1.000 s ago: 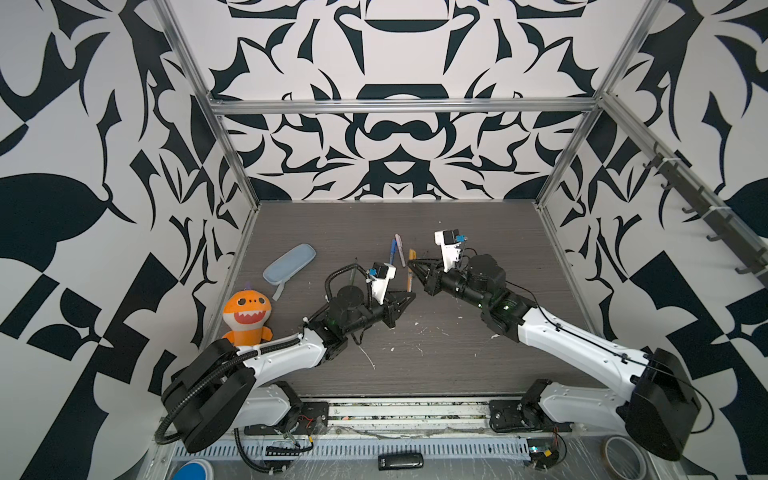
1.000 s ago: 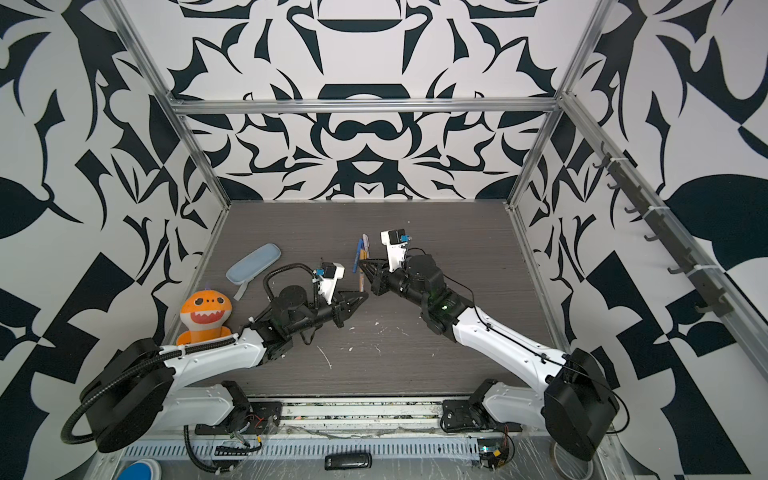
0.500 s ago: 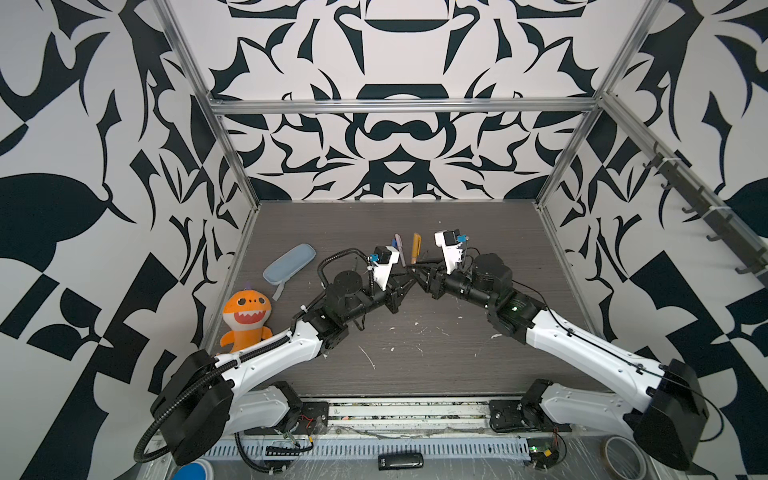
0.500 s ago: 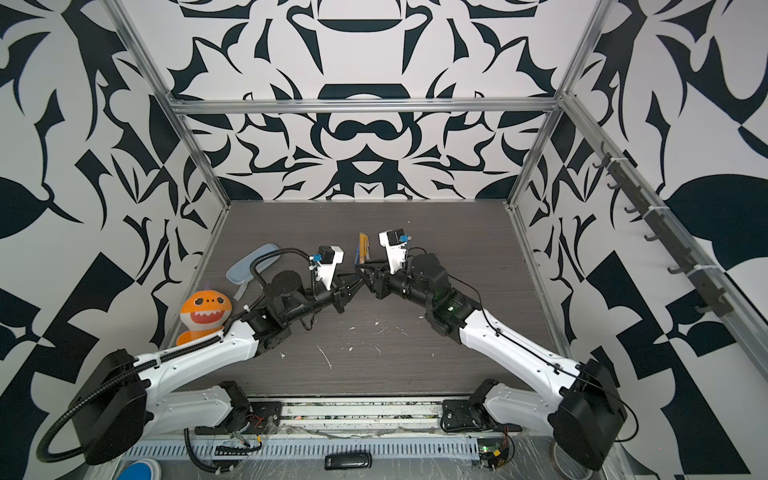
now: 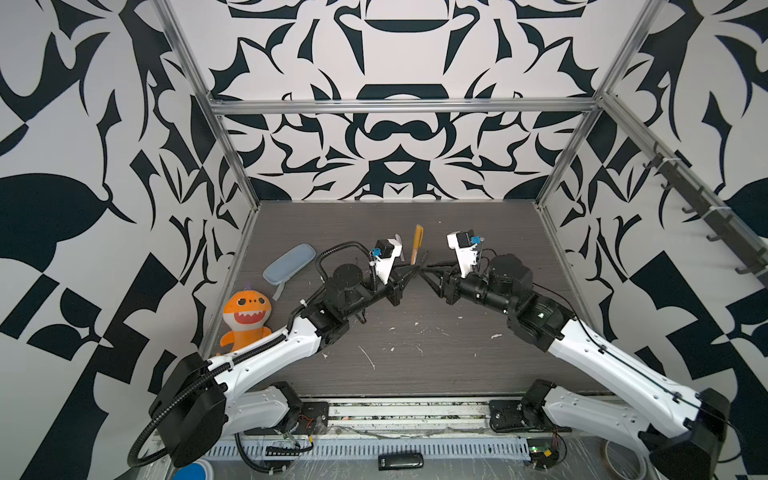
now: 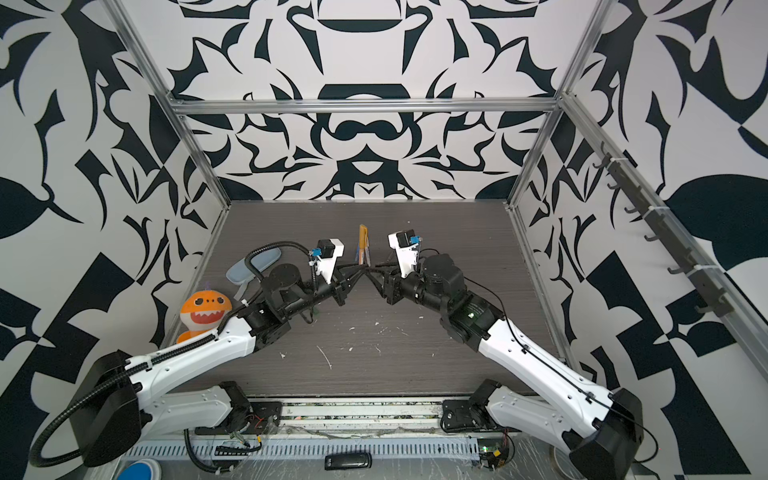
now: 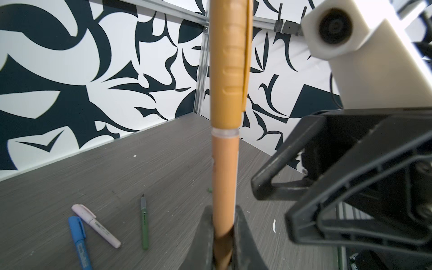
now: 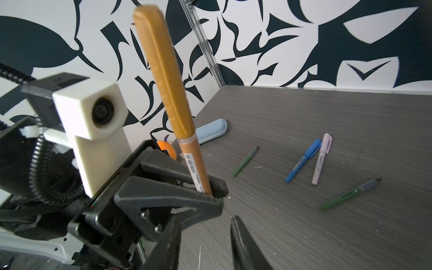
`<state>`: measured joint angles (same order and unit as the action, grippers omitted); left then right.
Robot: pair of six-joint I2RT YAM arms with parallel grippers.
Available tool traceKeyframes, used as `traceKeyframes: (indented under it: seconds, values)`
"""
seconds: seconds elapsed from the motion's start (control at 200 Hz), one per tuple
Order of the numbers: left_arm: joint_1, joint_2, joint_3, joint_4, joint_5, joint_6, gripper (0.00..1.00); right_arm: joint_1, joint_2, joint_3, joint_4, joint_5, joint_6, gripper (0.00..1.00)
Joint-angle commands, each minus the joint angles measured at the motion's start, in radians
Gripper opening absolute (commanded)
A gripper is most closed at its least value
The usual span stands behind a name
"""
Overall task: Insert pens into pen caps
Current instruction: Put on the pen cap to the pen.
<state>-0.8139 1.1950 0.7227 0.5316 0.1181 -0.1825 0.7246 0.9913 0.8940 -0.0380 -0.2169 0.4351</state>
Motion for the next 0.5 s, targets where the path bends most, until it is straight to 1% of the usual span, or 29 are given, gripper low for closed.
traceKeyframes:
  seconds: [0.0, 0.085, 0.25, 0.38, 0.455, 0.495]
  values:
    - [-0.001, 0.016, 0.03, -0.034, -0.046, 0.048, 0.0, 0.006, -0.012, 0.067, -0.081, 0.072, -0.035, 0.36]
    - [-0.001, 0.015, 0.051, -0.079, -0.067, 0.062, 0.0, 0.006, 0.001, 0.096, -0.129, 0.109, -0.05, 0.35]
    - [0.001, 0.008, 0.082, -0.178, -0.122, 0.075, 0.0, 0.006, 0.022, 0.133, -0.168, 0.139, -0.086, 0.34]
    - [0.004, -0.002, 0.081, -0.213, -0.16, 0.074, 0.0, 0.006, 0.016, 0.137, -0.175, 0.166, -0.164, 0.33]
    - [0.009, 0.002, 0.089, -0.25, -0.173, 0.074, 0.0, 0.006, 0.021, 0.131, -0.188, 0.27, -0.179, 0.29]
    - [0.013, 0.004, 0.094, -0.267, -0.176, 0.073, 0.0, 0.006, 0.025, 0.137, -0.195, 0.291, -0.19, 0.27]
